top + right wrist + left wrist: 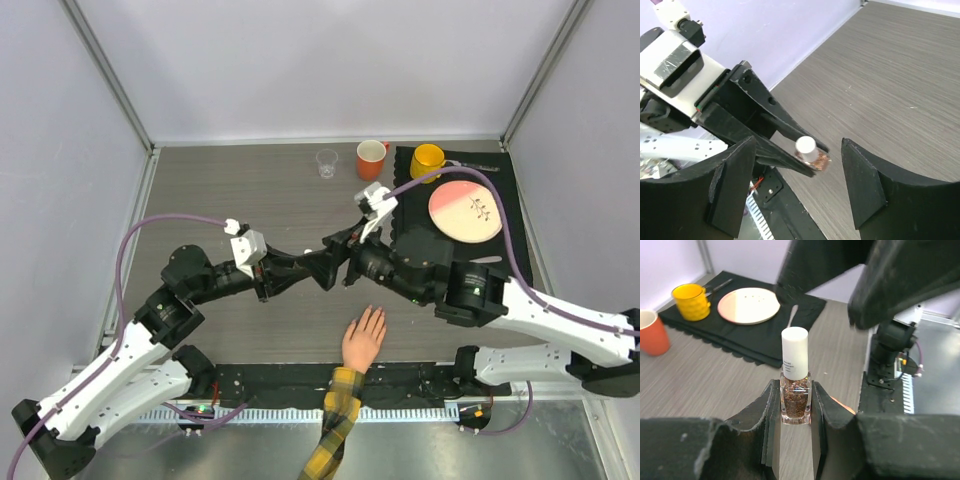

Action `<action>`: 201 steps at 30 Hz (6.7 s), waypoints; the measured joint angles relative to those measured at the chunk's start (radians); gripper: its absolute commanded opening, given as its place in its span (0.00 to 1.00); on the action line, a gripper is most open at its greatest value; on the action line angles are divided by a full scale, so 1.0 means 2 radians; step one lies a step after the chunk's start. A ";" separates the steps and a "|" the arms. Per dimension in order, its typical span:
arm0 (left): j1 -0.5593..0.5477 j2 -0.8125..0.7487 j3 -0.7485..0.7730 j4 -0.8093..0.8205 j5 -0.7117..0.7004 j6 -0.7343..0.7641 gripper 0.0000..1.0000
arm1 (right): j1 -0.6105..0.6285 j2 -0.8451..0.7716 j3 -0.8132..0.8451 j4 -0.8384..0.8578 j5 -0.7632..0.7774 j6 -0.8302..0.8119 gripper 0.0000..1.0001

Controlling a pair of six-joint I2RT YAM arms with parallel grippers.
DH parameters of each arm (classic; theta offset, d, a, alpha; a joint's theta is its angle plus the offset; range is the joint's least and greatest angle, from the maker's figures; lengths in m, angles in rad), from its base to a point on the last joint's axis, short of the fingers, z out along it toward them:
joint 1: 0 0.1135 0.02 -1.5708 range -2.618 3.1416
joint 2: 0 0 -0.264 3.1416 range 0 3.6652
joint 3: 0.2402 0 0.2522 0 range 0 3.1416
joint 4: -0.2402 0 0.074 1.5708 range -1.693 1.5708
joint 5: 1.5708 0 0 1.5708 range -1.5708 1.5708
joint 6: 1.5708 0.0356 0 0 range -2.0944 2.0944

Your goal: Paint the nails

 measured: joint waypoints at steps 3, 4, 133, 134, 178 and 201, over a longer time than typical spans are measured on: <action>-0.001 0.000 0.000 -0.005 -0.025 0.000 0.00 | 0.034 0.040 0.027 -0.010 0.065 -0.004 0.59; -0.001 -0.001 0.000 -0.006 -0.032 0.000 0.00 | 0.042 0.052 0.033 -0.011 0.083 -0.004 0.53; 0.000 0.012 0.007 -0.026 0.031 -0.025 0.00 | 0.085 0.072 0.000 -0.024 0.178 -0.021 0.01; 0.000 0.013 0.005 -0.023 0.047 -0.029 0.00 | 0.076 0.056 -0.015 -0.012 0.139 -0.039 0.01; 0.003 -0.002 0.007 -0.047 -0.024 0.012 0.00 | 0.056 0.112 0.056 -0.057 0.134 -0.023 0.06; 0.004 0.037 -0.001 0.002 0.224 -0.033 0.00 | -0.024 -0.020 -0.082 0.027 -0.261 -0.108 0.57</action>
